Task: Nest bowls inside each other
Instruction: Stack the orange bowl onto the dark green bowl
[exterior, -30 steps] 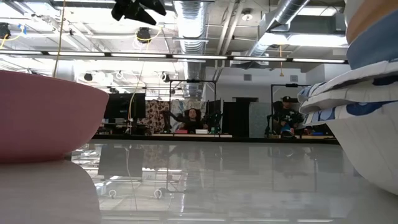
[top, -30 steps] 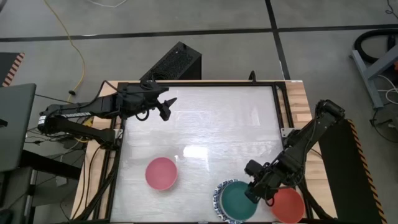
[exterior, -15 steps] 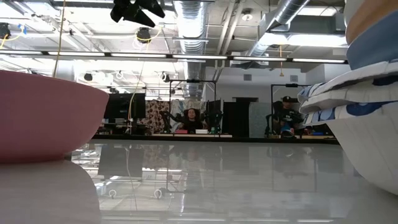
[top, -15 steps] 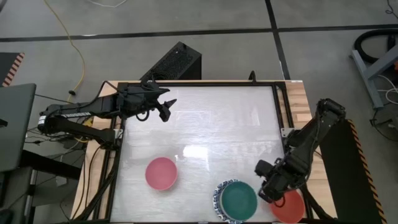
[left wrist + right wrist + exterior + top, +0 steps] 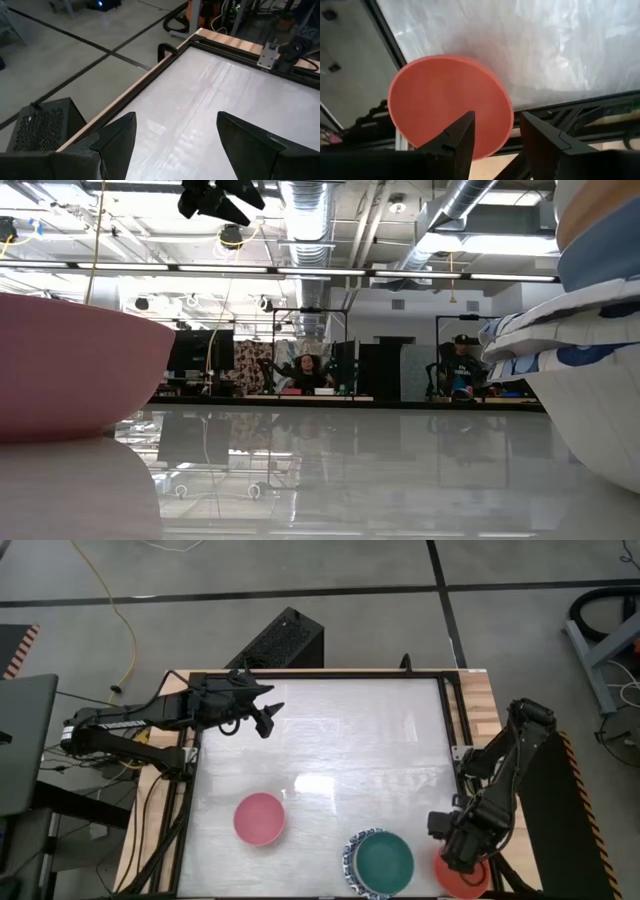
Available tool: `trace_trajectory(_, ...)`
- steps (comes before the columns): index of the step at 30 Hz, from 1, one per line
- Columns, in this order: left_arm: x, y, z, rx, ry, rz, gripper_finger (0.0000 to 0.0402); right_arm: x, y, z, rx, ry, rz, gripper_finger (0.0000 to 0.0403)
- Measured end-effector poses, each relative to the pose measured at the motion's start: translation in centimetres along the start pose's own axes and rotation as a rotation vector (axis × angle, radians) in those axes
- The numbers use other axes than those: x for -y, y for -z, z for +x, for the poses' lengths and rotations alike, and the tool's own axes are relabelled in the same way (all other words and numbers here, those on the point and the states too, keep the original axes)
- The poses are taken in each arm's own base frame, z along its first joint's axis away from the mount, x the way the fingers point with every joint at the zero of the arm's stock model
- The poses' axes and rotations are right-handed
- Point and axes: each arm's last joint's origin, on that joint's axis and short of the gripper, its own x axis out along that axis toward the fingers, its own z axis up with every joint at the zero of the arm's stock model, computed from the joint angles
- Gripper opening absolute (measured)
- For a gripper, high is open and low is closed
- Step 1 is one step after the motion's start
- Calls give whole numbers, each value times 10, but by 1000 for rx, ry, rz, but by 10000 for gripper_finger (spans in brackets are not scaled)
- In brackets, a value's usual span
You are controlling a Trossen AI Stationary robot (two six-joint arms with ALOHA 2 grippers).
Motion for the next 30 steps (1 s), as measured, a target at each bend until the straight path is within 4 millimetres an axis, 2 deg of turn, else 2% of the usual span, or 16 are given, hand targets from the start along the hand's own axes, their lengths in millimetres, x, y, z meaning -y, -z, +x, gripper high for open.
trace_trajectory(5,0,0,0,-3,-1,-8,265,1,-2,5,28,5,-75,175)
trace_trajectory(12,0,1,0,-7,-2,-27,265,6,-1,40,2,-2,-100,175)
trace_trajectory(18,0,1,0,-7,-10,-49,265,14,3,51,-18,50,-146,175)
trace_trajectory(30,-1,2,0,-16,-15,-62,265,17,1,72,-3,5,-189,175)
